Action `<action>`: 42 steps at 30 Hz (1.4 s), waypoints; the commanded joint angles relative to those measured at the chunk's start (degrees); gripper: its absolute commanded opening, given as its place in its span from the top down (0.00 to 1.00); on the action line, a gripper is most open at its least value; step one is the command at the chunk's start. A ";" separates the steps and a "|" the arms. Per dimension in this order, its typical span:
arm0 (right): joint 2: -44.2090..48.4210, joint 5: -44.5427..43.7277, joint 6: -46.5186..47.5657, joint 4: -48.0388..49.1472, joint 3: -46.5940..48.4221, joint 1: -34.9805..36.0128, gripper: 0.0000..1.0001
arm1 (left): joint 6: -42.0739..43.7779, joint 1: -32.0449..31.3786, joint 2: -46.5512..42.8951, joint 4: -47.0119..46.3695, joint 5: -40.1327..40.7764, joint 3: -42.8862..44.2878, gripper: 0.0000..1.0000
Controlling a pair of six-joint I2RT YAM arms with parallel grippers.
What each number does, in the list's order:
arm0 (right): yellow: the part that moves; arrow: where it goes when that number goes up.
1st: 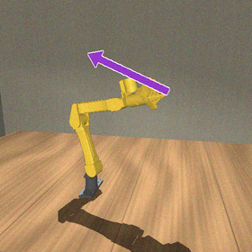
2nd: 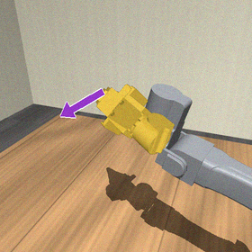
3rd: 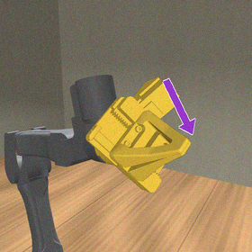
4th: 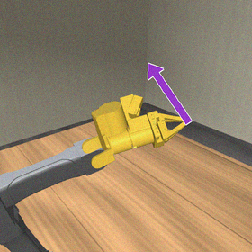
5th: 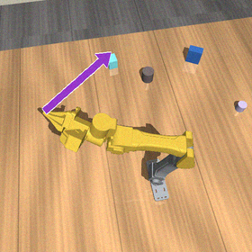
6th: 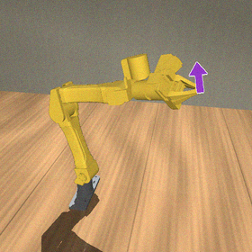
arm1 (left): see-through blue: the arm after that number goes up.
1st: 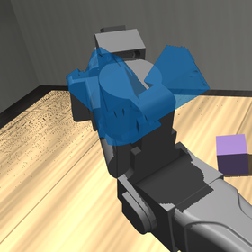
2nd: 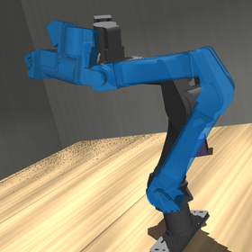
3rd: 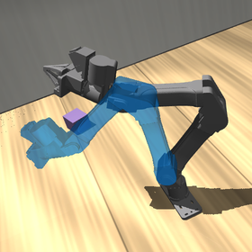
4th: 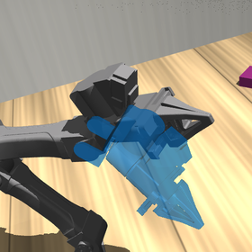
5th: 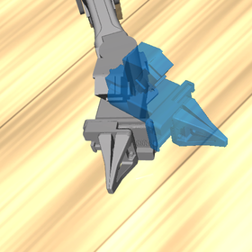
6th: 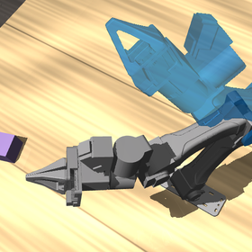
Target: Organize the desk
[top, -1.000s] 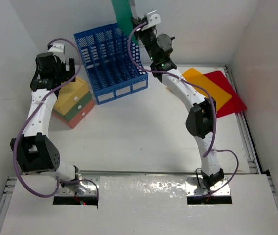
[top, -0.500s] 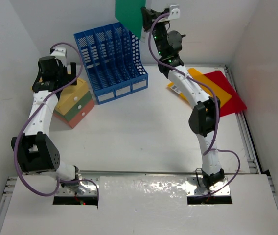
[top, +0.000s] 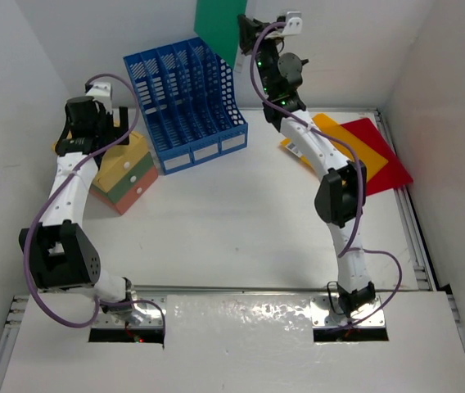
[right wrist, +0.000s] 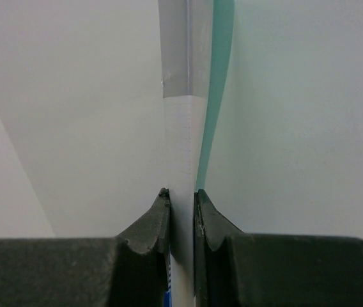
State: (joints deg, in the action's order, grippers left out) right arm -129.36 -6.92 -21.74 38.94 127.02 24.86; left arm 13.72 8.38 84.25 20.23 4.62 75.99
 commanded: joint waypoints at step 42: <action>-1.50 5.69 14.27 16.34 -23.93 4.67 1.00 | 0.26 1.29 -1.98 -3.62 -1.37 -2.33 0.01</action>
State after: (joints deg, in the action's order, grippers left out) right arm -131.28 -2.00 -8.12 49.93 101.10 30.59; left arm 13.98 8.75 84.20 18.72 4.03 73.91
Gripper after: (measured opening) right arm 0.122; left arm 0.991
